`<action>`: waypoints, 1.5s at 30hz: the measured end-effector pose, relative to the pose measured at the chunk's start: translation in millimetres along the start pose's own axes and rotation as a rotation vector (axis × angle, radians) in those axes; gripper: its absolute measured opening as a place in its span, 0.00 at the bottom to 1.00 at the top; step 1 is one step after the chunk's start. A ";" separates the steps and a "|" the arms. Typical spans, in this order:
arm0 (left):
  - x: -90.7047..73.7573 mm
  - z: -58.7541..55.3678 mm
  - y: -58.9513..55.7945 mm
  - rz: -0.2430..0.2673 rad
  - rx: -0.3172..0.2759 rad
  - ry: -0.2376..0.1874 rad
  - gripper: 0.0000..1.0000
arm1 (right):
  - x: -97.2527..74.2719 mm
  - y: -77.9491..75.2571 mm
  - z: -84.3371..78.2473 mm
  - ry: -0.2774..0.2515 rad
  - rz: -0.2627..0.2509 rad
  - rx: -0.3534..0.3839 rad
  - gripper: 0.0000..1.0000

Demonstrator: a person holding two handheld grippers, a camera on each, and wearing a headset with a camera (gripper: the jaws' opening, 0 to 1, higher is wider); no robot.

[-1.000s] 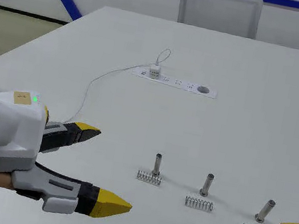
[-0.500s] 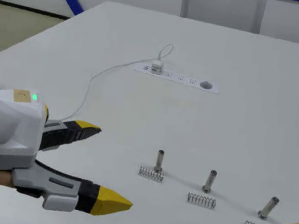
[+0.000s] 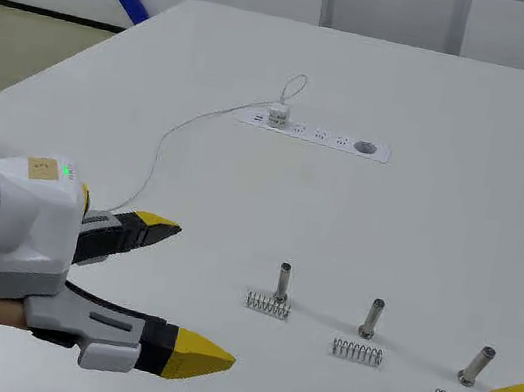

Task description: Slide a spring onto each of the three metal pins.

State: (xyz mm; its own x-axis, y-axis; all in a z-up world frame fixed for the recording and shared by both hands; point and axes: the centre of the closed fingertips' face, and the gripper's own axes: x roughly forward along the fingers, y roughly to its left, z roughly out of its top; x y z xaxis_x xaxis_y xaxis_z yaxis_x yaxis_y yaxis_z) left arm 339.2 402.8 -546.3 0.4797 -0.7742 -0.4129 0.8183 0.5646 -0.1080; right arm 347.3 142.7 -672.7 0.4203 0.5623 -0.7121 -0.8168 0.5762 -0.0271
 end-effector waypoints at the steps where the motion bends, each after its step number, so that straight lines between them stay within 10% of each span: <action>1: 0.0 -0.3 0.2 0.001 0.002 0.003 0.97 | 0.0 0.8 0.3 0.002 0.010 -0.007 0.23; 23: 0.3 -1.1 -4.9 -0.011 0.015 0.022 0.97 | 5.2 14.9 1.4 0.063 0.138 -0.082 0.16; 36: -1.1 25.9 -8.7 -0.025 -0.018 -0.072 0.96 | 3.8 22.1 -0.6 0.103 0.138 -0.083 0.11; 45: -0.6 23.9 -14.8 -0.041 0.004 -0.046 0.95 | -6.0 26.7 10.0 0.095 0.116 -0.108 0.10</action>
State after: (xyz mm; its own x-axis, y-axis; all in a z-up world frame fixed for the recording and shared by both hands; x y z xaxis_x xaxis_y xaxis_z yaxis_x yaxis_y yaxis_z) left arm 334.4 388.1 -522.9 0.4596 -0.8094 -0.3657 0.8388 0.5308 -0.1207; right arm 326.8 160.6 -662.1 0.2857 0.5601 -0.7776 -0.8974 0.4411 -0.0120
